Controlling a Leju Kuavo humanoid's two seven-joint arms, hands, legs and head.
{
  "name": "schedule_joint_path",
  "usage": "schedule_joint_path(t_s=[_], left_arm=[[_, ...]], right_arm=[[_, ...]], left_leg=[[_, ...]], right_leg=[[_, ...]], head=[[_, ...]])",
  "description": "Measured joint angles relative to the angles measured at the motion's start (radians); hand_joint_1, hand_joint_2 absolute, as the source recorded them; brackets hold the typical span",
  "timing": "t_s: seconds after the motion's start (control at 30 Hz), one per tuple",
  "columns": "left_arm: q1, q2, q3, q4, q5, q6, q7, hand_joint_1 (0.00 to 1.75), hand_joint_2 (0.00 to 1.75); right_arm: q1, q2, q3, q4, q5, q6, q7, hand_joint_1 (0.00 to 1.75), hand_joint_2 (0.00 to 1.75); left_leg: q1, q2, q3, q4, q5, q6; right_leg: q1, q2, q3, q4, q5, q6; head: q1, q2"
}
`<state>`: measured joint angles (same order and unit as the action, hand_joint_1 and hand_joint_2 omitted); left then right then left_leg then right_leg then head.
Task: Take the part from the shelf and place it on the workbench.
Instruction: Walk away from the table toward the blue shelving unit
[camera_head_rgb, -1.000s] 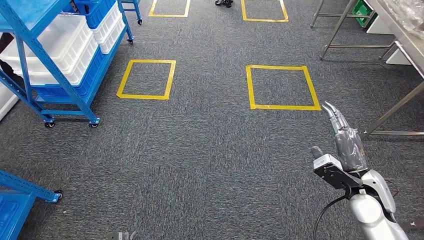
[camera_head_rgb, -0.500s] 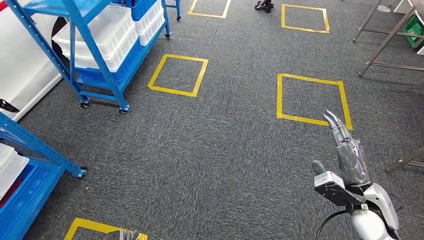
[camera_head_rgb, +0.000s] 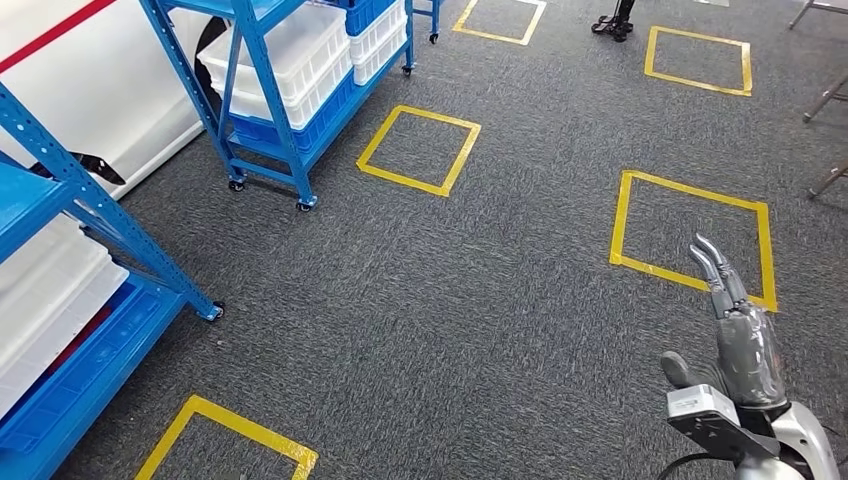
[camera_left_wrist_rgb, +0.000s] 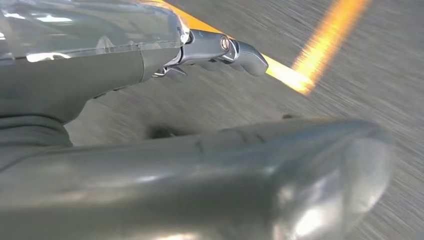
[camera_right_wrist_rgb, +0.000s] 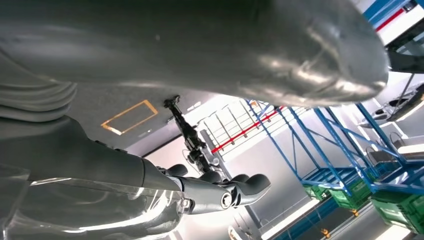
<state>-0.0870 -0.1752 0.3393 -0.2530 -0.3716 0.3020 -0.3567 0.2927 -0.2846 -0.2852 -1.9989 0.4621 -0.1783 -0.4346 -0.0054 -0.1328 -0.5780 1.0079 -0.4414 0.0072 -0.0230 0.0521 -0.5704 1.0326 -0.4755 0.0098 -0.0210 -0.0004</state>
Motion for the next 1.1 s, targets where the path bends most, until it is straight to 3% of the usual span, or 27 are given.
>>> schedule_joint_path(t_s=[0.03, 0.1, 0.17, 0.23, 0.27, 0.33, 0.4, 0.47, 0.53, 0.6, 0.67, 0.73, 0.77, 0.8, 0.83, 0.9, 0.97, 1.03, 1.1], left_arm=[[0.012, 0.016, -0.009, 0.008, -0.027, 0.029, 0.056, 0.0, 0.0], [0.034, 0.048, -0.033, 0.023, -0.084, 0.081, 0.183, 0.0, 0.0], [0.048, 0.072, -0.057, 0.031, -0.116, 0.105, 0.259, 0.0, 0.0], [0.054, 0.088, -0.075, 0.037, -0.135, 0.115, 0.301, 0.0, 0.0], [0.056, 0.094, -0.084, 0.041, -0.145, 0.121, 0.333, 0.0, 0.0], [0.059, 0.106, -0.102, 0.046, -0.166, 0.132, 0.414, 0.0, 0.0], [0.063, 0.116, -0.115, 0.048, -0.18, 0.139, 0.467, 0.0, 0.0], [0.065, 0.123, -0.128, 0.048, -0.198, 0.143, 0.478, 0.0, 0.0], [0.068, 0.126, -0.144, 0.049, -0.218, 0.143, 0.472, 0.0, 0.0], [0.07, 0.126, -0.159, 0.05, -0.234, 0.142, 0.462, 0.0, 0.0], [0.069, 0.124, -0.174, 0.05, -0.245, 0.141, 0.452, 0.0, 0.0], [0.068, 0.121, -0.187, 0.05, -0.254, 0.138, 0.44, 0.0, 0.0], [0.069, 0.119, -0.193, 0.05, -0.257, 0.137, 0.436, 0.0, 0.0], [0.069, 0.117, -0.197, 0.05, -0.259, 0.135, 0.434, 0.0, 0.0], [0.069, 0.116, -0.201, 0.05, -0.26, 0.134, 0.433, 0.0, 0.0], [0.068, 0.113, -0.206, 0.05, -0.261, 0.134, 0.431, 0.0, 0.0], [0.068, 0.112, -0.21, 0.05, -0.263, 0.134, 0.431, 0.0, 0.0], [0.07, 0.111, -0.214, 0.051, -0.267, 0.136, 0.432, 0.0, 0.0], [0.071, 0.11, -0.218, 0.053, -0.269, 0.138, 0.439, 0.0, 0.0]], right_arm=[[0.004, 0.002, -0.006, -0.01, 0.001, 0.005, -0.006, 0.0, 0.0], [0.013, 0.01, -0.012, -0.028, 0.005, 0.012, -0.016, 0.0, 0.0], [0.021, 0.018, -0.014, -0.038, 0.008, 0.014, -0.02, 0.0, 0.0], [0.024, 0.023, -0.015, -0.04, 0.009, 0.013, -0.02, 0.0, 0.0], [0.023, 0.025, -0.015, -0.04, 0.008, 0.013, -0.02, 0.0, 0.0], [0.018, 0.026, -0.015, -0.04, 0.003, 0.013, -0.018, 0.0, 0.0], [0.013, 0.024, -0.016, -0.04, -0.008, 0.013, -0.016, 0.0, 0.0], [0.007, 0.02, -0.016, -0.039, -0.021, 0.013, -0.015, 0.0, 0.0], [-0.003, 0.016, -0.017, -0.038, -0.028, 0.013, -0.013, 0.0, 0.0], [-0.012, 0.012, -0.016, -0.035, -0.031, 0.013, -0.011, 0.0, 0.0], [-0.018, 0.008, -0.016, -0.028, -0.031, 0.013, -0.008, 0.0, 0.0], [-0.024, 0.004, -0.015, -0.019, -0.031, 0.013, -0.006, 0.0, 0.0], [-0.029, 0.002, -0.015, -0.015, -0.03, 0.014, -0.006, 0.0, 0.0], [-0.035, -0.001, -0.015, -0.011, -0.03, 0.014, -0.006, 0.0, 0.0], [-0.04, -0.004, -0.014, -0.008, -0.029, 0.014, -0.006, 0.0, 0.0], [-0.049, -0.01, -0.014, -0.004, -0.029, 0.014, -0.006, 0.0, 0.0], [-0.056, -0.015, -0.013, 0.0, -0.028, 0.014, -0.005, 0.0, 0.0], [-0.064, -0.02, -0.012, 0.003, -0.028, 0.014, -0.002, 0.0, 0.0], [-0.074, -0.026, -0.011, 0.005, -0.029, 0.014, 0.001, 0.0, 0.0]], left_leg=[[0.0, 0.004, -0.002, 0.004, -0.004, -0.005], [-0.001, 0.049, -0.024, 0.056, -0.042, -0.015], [0.0, 0.104, -0.082, 0.182, -0.113, -0.022], [0.004, 0.12, -0.131, 0.287, -0.152, -0.027], [0.006, 0.124, -0.131, 0.291, -0.144, -0.028], [0.007, 0.144, -0.07, 0.183, -0.085, -0.027], [0.004, 0.191, 0.002, 0.048, -0.038, -0.019], [-0.002, 0.208, 0.023, 0.001, -0.028, -0.009], [-0.001, 0.182, 0.023, -0.005, -0.021, 0.002], [0.004, 0.159, 0.028, -0.016, -0.01, 0.014], [0.006, 0.136, 0.028, -0.02, -0.002, 0.022], [0.005, 0.109, 0.025, -0.019, 0.0, 0.025], [0.005, 0.095, 0.025, -0.017, 0.0, 0.024], [0.005, 0.08, 0.025, -0.015, 0.0, 0.024], [0.006, 0.065, 0.026, -0.012, -0.001, 0.022], [0.006, 0.038, 0.022, -0.002, -0.004, 0.015], [0.007, 0.014, 0.012, 0.003, -0.003, 0.004], [0.008, -0.002, 0.003, 0.001, 0.001, -0.008], [0.005, 0.036, -0.012, 0.029, -0.019, -0.017]], right_leg=[[0.0, -0.01, 0.001, -0.003, 0.001, -0.006], [-0.001, -0.033, 0.004, -0.009, 0.004, -0.023], [0.004, -0.06, 0.004, -0.01, 0.002, -0.033], [0.008, -0.091, 0.004, -0.01, 0.0, -0.036], [0.008, -0.106, 0.005, -0.009, -0.001, -0.036], [0.009, -0.133, 0.01, -0.009, -0.004, -0.033], [0.013, -0.154, 0.016, -0.008, -0.009, -0.026], [0.017, -0.175, 0.021, -0.008, -0.012, -0.016], [0.016, -0.187, 0.027, -0.009, -0.014, -0.003], [0.012, -0.141, 0.019, 0.02, -0.039, 0.008], [0.009, -0.075, -0.031, 0.13, -0.102, 0.014], [0.009, -0.055, -0.091, 0.251, -0.147, 0.017], [0.008, -0.054, -0.101, 0.268, -0.141, 0.017], [0.008, -0.052, -0.092, 0.243, -0.113, 0.017], [0.006, -0.045, -0.066, 0.183, -0.072, 0.016], [0.0, 0.0, -0.008, 0.053, -0.015, 0.015], [0.0, 0.026, 0.012, 0.002, -0.005, 0.011], [0.0, 0.004, 0.01, -0.003, -0.001, 0.003], [-0.004, -0.021, 0.013, -0.01, 0.003, -0.011]], head=[[0.0, 0.0], [-0.001, 0.0], [-0.001, 0.0], [-0.001, 0.0], [-0.001, 0.0], [-0.001, 0.0], [-0.001, 0.0], [-0.001, 0.0], [-0.001, 0.0], [-0.001, 0.0], [0.0, 0.0], [0.0, 0.0], [0.0, 0.0], [0.0, 0.0], [0.0, 0.0], [0.0, 0.0], [-0.001, 0.0], [-0.001, 0.0], [-0.001, 0.0]])
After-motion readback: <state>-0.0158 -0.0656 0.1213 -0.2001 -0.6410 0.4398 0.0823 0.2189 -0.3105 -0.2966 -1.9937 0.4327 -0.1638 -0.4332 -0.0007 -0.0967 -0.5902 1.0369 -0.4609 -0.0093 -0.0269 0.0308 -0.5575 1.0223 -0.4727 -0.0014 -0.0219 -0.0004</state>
